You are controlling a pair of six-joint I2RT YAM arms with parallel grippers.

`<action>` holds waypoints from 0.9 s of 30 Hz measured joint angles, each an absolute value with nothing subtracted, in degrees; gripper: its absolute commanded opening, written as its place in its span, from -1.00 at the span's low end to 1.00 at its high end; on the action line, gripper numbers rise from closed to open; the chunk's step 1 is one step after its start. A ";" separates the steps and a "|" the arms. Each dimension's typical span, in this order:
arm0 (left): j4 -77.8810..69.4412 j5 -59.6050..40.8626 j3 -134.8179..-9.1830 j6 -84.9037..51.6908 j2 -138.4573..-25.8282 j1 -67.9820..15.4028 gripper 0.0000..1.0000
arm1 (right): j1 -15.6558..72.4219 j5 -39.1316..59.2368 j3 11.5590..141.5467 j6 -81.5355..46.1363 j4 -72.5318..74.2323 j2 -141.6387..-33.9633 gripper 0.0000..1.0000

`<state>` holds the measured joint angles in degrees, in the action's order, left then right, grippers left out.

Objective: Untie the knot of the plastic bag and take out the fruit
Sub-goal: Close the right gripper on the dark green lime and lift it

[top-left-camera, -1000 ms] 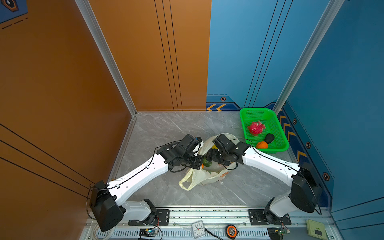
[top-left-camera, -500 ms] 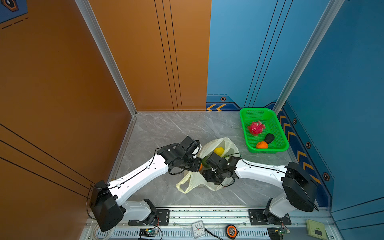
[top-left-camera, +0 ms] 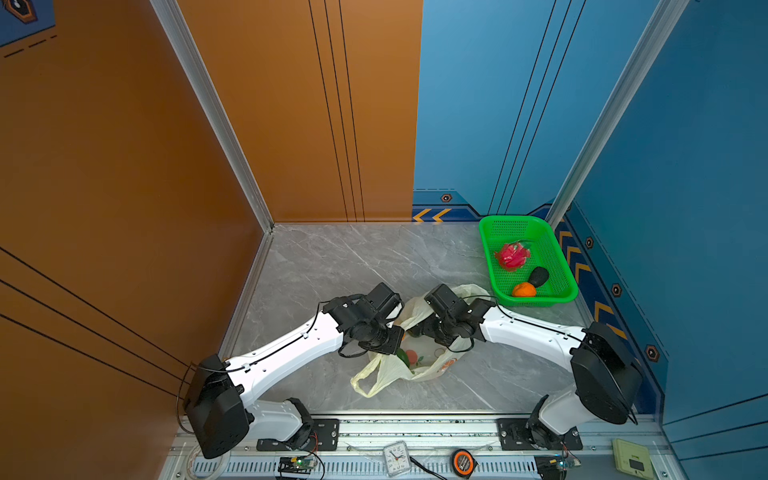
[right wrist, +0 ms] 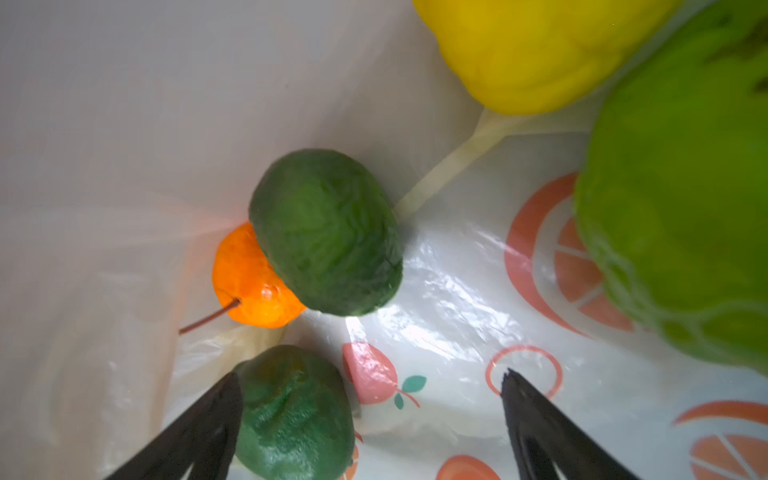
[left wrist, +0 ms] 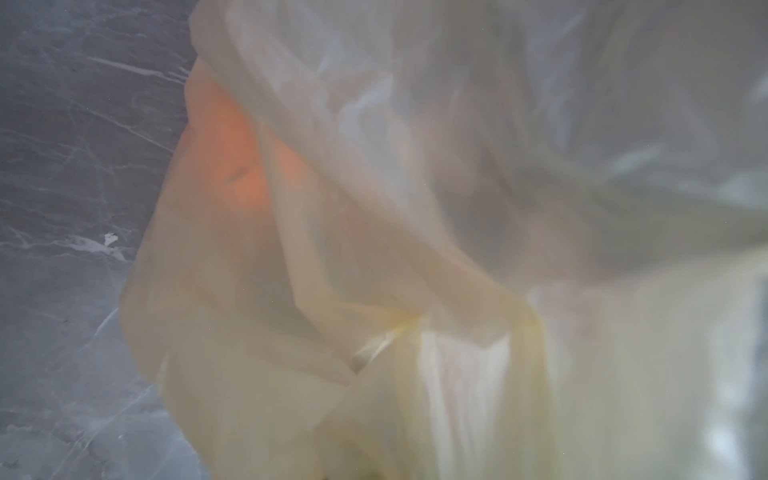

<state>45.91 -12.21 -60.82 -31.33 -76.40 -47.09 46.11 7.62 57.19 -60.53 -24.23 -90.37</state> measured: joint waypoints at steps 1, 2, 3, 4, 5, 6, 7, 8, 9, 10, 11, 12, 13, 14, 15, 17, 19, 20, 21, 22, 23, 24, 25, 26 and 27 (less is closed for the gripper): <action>45.91 -12.21 -60.88 -31.33 -76.77 -47.13 -0.92 | 46.13 7.42 57.45 -60.75 -23.24 -91.22 0.89; 45.93 -12.19 -60.99 -31.33 -77.06 -47.13 -0.92 | 46.24 7.18 57.76 -60.88 -22.68 -92.01 0.89; 46.02 -12.16 -61.23 -31.33 -77.38 -47.18 -0.92 | 46.41 6.85 58.11 -60.95 -22.00 -92.88 0.89; 46.02 -12.14 -61.45 -31.33 -77.62 -47.24 -0.92 | 46.57 6.46 58.46 -60.97 -21.41 -93.62 0.89; 46.02 -12.08 -61.73 -31.33 -77.82 -47.29 -0.93 | 46.78 5.82 58.72 -60.97 -20.49 -94.43 0.89; 46.04 -12.05 -61.98 -31.33 -77.87 -47.33 -0.92 | 46.98 5.26 58.89 -60.95 -19.66 -95.04 0.89; 46.06 -12.05 -62.13 -31.33 -77.87 -47.35 -0.92 | 47.20 4.58 58.98 -60.93 -19.03 -95.53 0.88; 46.06 -12.05 -62.37 -31.33 -77.87 -47.40 -0.92 | 47.42 3.79 59.16 -60.93 -18.41 -96.14 0.88; 46.06 -12.05 -62.52 -31.33 -77.87 -47.40 -0.93 | 47.68 2.96 59.42 -60.86 -18.22 -96.62 0.88; 46.06 -12.05 -62.61 -31.33 -77.87 -47.40 -0.92 | 47.81 2.20 59.70 -60.69 -17.89 -97.14 0.88; 46.06 -12.03 -62.65 -31.33 -77.87 -47.40 -0.92 | 48.03 1.32 60.01 -60.36 -17.50 -97.71 0.87; 46.06 -11.99 -62.65 -31.33 -77.87 -47.40 -0.92 | 48.12 0.62 60.51 -60.05 -17.28 -98.50 0.83; 46.06 -11.92 -62.65 -31.33 -77.87 -47.40 -0.92 | 48.14 0.08 60.88 -59.77 -17.02 -99.24 0.77; 46.09 -11.81 -62.65 -31.33 -77.87 -47.40 -0.92 | 48.23 -0.40 61.41 -59.33 -16.69 -100.22 0.68; 46.06 -11.68 -62.65 -31.33 -77.87 -47.40 -0.92 | 48.23 -0.78 61.76 -58.76 -16.32 -101.16 0.56; 46.06 -11.42 -62.65 -31.35 -77.87 -47.44 -0.93 | 48.29 -1.54 61.91 -58.04 -15.68 -102.43 0.41; 46.09 -11.05 -62.65 -31.40 -77.87 -47.51 -0.93 | 48.36 -1.98 61.91 -57.78 -15.53 -103.04 0.26; 46.11 -10.83 -62.65 -31.42 -77.87 -47.53 -0.92 | 48.40 -2.26 61.89 -57.65 -15.44 -103.09 0.19; 46.11 -10.61 -62.65 -31.48 -77.87 -47.62 -0.93 | 48.42 -2.55 61.89 -57.32 -15.35 -103.04 0.12; 46.11 -10.50 -62.67 -31.53 -77.87 -47.70 -0.93 | 48.45 -2.74 61.89 -57.23 -15.33 -102.96 0.07; 46.11 -10.46 -62.65 -31.53 -77.87 -47.72 -0.93 | 48.49 -2.92 61.76 -57.10 -15.33 -102.72 0.03; 46.11 -10.31 -62.65 -31.53 -77.87 -47.77 -0.93 | 48.51 -2.92 61.49 -56.99 -15.31 -102.39 0.01; 46.11 -10.17 -62.65 -31.53 -77.87 -47.77 -0.93 | 48.60 -2.94 61.14 -57.01 -15.31 -101.91 -0.01; 46.11 -10.02 -62.65 -31.53 -77.87 -47.77 -0.94 | 48.64 -2.90 60.55 -56.99 -15.38 -101.10 -0.03; 46.09 -9.76 -62.65 -31.53 -77.87 -47.77 -0.94 | 48.75 -2.85 59.94 -56.95 -15.42 -100.07 -0.04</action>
